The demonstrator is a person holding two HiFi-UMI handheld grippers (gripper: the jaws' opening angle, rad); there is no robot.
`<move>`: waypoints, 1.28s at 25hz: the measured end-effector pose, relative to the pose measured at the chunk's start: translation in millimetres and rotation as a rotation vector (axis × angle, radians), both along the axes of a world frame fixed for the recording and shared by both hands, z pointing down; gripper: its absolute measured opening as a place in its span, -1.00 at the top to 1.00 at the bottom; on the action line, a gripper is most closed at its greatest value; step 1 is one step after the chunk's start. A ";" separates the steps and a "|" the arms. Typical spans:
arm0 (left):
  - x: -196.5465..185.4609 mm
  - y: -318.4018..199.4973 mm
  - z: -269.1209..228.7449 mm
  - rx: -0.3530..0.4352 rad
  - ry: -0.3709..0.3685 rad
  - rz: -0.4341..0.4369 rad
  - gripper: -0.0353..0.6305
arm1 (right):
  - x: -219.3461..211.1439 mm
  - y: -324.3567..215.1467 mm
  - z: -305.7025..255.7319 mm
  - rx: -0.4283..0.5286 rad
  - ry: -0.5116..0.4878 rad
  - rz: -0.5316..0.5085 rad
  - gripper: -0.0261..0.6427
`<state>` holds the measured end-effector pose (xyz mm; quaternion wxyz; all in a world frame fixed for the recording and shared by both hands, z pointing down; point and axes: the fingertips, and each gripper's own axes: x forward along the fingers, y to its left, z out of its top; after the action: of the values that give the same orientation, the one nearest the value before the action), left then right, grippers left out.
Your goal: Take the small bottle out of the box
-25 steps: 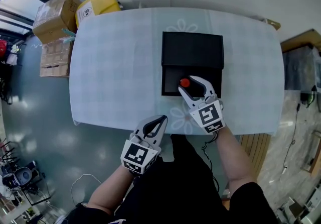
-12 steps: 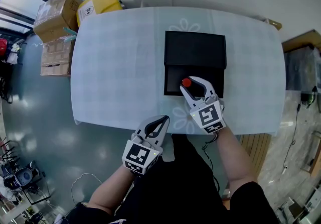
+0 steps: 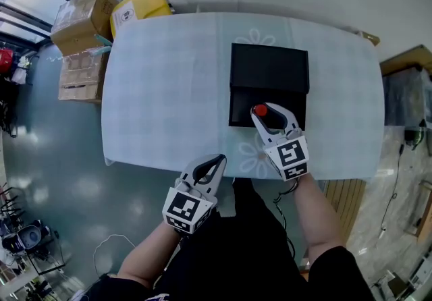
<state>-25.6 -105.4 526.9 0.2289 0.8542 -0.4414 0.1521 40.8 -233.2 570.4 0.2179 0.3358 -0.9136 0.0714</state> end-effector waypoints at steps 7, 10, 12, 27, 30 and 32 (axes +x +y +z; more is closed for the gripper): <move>-15.4 4.2 -19.5 0.044 0.007 -0.004 0.81 | 2.6 3.5 -37.9 0.012 -0.083 0.083 0.45; -23.2 8.6 -24.9 0.063 0.011 0.000 0.81 | -0.8 10.0 -55.4 0.030 -0.104 0.098 0.45; -28.9 12.3 -28.5 0.069 0.018 -0.005 0.81 | -4.7 16.5 -65.9 0.043 -0.112 0.102 0.45; -70.8 40.2 -62.4 0.138 0.056 0.035 0.81 | -39.6 79.0 -109.9 0.067 -0.143 0.162 0.45; -81.3 51.3 -66.2 0.149 0.057 0.049 0.81 | -49.1 97.4 -115.0 0.074 -0.147 0.173 0.45; -86.9 59.8 -68.8 0.157 0.058 0.059 0.81 | -54.0 110.1 -118.4 0.079 -0.150 0.182 0.45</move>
<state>-112.5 -45.6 458.1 0.1693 0.8861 -0.4199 0.0989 -13.2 -123.2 452.0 0.1282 0.4194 -0.8952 0.0795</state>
